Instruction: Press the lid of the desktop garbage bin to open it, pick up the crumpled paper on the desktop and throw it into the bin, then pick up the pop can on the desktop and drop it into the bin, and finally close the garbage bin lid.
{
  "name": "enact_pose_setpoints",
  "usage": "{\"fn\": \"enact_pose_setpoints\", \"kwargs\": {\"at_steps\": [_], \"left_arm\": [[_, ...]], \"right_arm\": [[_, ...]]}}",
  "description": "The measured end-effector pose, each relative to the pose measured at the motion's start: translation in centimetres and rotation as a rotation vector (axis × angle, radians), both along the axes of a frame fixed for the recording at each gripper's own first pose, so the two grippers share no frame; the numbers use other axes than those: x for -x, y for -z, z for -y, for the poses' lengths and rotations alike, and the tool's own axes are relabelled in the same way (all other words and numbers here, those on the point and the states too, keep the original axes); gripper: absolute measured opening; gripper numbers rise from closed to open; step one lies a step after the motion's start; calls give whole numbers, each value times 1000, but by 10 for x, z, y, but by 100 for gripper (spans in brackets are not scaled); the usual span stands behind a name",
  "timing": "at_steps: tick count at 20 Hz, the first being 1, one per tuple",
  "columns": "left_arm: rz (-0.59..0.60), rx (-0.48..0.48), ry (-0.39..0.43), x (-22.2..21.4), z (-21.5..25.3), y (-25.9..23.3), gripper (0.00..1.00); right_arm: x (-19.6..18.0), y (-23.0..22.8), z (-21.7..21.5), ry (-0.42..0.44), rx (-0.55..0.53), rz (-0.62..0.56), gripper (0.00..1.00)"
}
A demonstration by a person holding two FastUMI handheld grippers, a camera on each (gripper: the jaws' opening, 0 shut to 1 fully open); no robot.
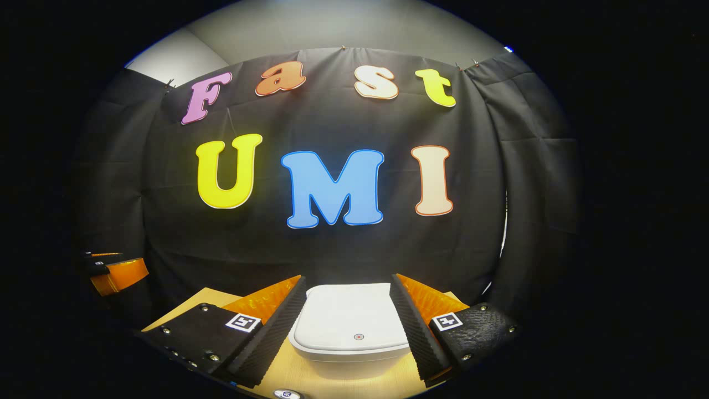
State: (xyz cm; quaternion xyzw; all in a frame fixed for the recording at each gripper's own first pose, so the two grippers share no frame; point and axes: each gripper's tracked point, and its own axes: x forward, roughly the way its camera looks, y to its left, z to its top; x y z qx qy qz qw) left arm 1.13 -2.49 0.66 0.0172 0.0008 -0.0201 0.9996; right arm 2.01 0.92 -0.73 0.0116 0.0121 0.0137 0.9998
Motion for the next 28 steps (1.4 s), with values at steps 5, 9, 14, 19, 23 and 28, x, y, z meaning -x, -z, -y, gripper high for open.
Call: {"fn": "enact_pose_setpoints", "kwargs": {"at_steps": [5, 9, 14, 19, 23, 28], "left_arm": [[0, 12, -12, 5, -2, 0, 94], [1, 16, -38, 12, -13, 0, 95], [3, 15, -62, 17, -22, -2, 95], [4, 17, -67, 23, -23, -1, 95], [1, 10, -58, 21, -18, 1, 94], [-2, 3, -46, 17, -12, 3, 95]], "right_arm": [[-2, 0, -4, -10, -17, -1, 97], [-2, 2, -3, -18, -18, -6, 97], [-1, 2, -1, -19, -14, -2, 93], [0, 10, -8, -55, -34, -34, 57], [-1, 12, -10, -69, -34, -44, 25], [-3, 21, -21, -118, -21, -69, 26]]}}
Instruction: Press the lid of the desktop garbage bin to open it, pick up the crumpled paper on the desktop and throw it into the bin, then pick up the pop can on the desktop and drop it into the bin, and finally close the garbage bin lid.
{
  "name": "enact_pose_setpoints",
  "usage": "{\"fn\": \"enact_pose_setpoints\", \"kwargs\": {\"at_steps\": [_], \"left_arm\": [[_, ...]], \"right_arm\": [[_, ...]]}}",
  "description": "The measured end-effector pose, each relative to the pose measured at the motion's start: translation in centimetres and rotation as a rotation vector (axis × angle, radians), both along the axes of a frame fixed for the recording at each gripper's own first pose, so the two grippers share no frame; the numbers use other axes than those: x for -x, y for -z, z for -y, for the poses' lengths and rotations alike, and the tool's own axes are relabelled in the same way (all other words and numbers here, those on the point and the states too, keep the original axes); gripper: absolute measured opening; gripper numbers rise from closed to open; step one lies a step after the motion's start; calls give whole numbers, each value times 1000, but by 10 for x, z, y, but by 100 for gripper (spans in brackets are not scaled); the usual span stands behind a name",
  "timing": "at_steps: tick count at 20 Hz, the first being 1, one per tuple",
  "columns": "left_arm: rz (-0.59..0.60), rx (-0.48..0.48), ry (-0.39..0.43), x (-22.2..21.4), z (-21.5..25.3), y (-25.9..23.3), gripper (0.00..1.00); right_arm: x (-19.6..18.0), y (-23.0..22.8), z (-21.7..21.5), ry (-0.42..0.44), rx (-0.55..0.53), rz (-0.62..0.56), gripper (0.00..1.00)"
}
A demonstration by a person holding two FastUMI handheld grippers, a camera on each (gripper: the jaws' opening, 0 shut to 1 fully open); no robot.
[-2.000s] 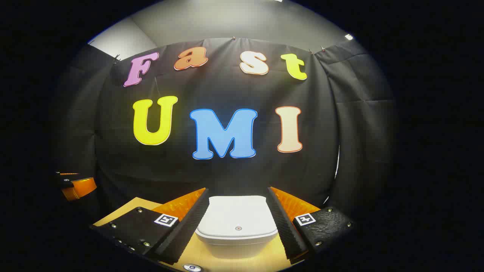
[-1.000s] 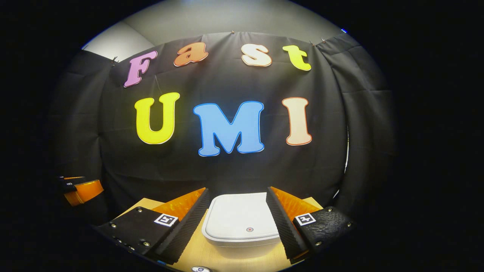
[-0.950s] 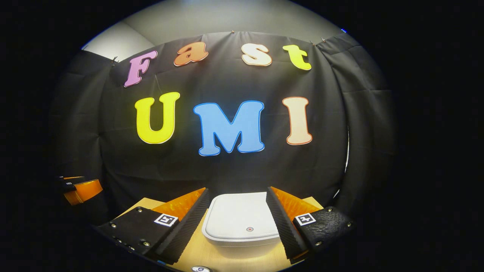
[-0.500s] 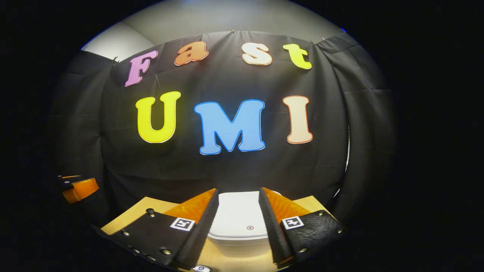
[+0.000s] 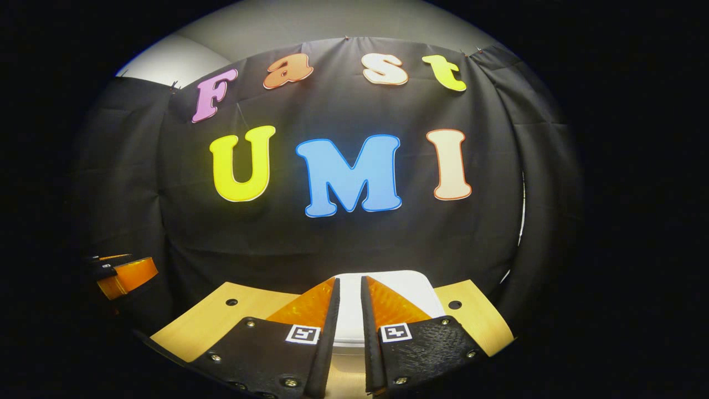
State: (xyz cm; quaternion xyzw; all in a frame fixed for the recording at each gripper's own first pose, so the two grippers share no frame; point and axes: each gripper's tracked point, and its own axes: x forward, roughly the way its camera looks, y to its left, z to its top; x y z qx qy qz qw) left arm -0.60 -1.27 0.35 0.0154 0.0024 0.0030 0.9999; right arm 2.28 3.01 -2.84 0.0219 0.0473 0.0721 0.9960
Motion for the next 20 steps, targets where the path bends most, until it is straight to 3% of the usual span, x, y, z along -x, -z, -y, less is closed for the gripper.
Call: {"fn": "enact_pose_setpoints", "kwargs": {"at_steps": [2, 4, 15, 20], "left_arm": [[-3, -2, 4, -1, 1, 1, 95], [-4, -8, 5, -1, 2, 3, 95], [-8, -7, 7, -4, -5, 6, 95], [-13, -3, 7, -5, -8, 8, 95]], "right_arm": [[-2, 2, -1, 10, 14, -2, 26], [-1, 1, 1, 26, 1, 10, 1], [-27, 5, -11, -11, -44, -15, 1], [-42, 30, -21, -26, -21, -84, 1]]}}
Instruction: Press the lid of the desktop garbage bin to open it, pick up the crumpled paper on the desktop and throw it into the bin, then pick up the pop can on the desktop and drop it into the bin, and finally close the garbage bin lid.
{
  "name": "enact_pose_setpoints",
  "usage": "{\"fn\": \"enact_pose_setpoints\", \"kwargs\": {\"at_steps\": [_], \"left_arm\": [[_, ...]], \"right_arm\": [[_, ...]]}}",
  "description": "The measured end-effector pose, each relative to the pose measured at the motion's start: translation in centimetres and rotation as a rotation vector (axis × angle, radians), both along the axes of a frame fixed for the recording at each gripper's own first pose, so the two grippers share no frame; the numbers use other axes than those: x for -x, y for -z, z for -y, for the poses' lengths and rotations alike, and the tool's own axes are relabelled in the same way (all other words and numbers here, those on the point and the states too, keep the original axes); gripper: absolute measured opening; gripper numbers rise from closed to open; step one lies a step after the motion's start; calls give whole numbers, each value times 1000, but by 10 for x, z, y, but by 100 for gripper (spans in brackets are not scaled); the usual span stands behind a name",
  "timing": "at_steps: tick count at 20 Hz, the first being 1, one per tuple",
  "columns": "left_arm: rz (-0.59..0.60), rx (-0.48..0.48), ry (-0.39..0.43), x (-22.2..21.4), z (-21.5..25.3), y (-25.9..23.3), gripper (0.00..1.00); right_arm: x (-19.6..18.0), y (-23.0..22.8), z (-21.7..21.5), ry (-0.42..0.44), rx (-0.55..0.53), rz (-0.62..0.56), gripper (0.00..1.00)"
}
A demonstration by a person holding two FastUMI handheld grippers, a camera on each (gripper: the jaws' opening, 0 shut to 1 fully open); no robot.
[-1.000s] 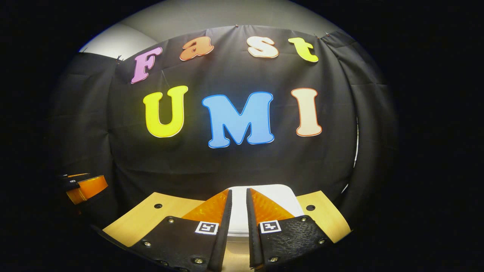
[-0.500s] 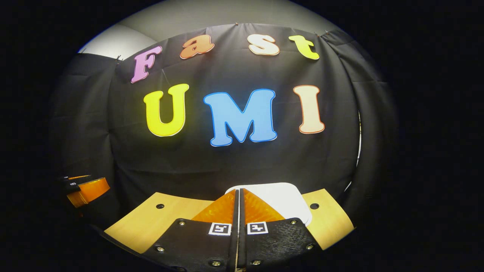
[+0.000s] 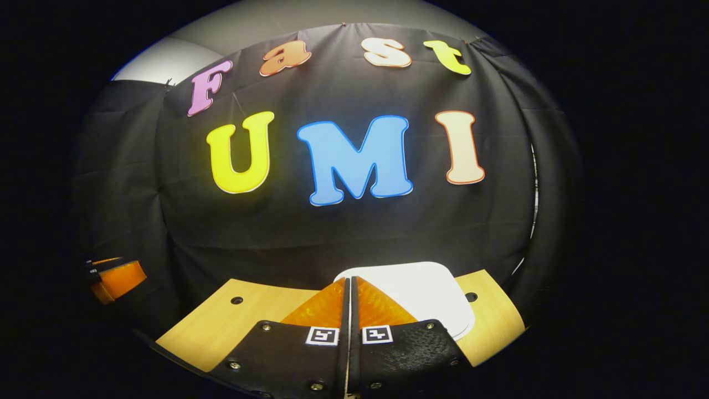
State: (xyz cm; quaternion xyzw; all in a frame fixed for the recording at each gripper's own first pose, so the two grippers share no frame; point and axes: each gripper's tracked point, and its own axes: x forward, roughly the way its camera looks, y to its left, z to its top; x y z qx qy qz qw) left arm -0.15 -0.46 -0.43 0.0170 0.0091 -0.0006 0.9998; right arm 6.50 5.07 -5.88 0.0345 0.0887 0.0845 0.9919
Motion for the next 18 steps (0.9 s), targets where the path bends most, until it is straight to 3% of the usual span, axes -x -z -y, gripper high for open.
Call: {"fn": "enact_pose_setpoints", "kwargs": {"at_steps": [13, 18], "left_arm": [[-17, -17, -12, 4, -17, 11, 95], [-23, -23, -11, 6, -17, 14, 95]], "right_arm": [[-9, 69, -9, -2, -3, -166, 2], [-4, 70, -10, 2, 6, -151, 1]]}}
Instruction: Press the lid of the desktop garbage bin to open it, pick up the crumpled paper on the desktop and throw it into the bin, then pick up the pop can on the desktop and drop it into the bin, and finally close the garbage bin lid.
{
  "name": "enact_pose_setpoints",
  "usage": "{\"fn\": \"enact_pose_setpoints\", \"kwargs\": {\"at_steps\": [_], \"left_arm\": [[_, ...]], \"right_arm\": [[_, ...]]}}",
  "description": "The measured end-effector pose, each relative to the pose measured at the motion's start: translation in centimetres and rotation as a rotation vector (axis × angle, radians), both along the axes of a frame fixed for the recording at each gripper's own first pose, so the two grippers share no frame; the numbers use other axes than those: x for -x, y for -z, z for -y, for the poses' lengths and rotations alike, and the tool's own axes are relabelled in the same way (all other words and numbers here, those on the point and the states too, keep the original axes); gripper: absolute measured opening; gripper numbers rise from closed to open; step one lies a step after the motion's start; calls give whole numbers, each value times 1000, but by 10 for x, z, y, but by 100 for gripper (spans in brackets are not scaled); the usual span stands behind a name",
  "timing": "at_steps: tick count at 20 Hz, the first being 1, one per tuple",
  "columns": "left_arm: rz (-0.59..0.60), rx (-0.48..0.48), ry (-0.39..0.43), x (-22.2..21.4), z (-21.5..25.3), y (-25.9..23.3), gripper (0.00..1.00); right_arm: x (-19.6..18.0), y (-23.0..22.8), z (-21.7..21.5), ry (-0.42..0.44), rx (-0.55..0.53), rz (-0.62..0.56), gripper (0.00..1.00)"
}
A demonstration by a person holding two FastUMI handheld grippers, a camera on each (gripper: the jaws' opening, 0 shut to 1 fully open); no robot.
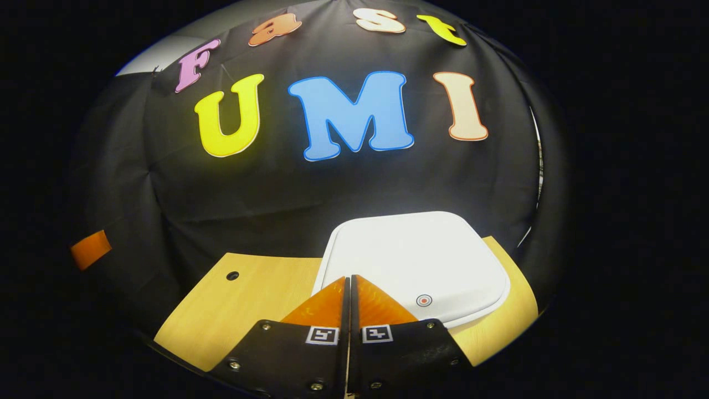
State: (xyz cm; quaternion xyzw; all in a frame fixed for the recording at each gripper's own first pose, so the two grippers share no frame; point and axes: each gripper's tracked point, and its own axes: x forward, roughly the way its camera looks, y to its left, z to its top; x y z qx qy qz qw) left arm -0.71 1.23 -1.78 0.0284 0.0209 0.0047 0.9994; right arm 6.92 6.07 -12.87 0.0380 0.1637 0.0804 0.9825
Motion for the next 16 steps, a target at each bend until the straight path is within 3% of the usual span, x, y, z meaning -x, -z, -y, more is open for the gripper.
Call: {"fn": "enact_pose_setpoints", "kwargs": {"at_steps": [7, 16], "left_arm": [[-13, 8, -1, 3, 1, 9, 95], [-30, 39, 0, 9, 3, 19, 95]], "right_arm": [[2, 1, 1, -12, -22, 32, 2], [4, 5, 0, -21, 23, 60, 2]]}}
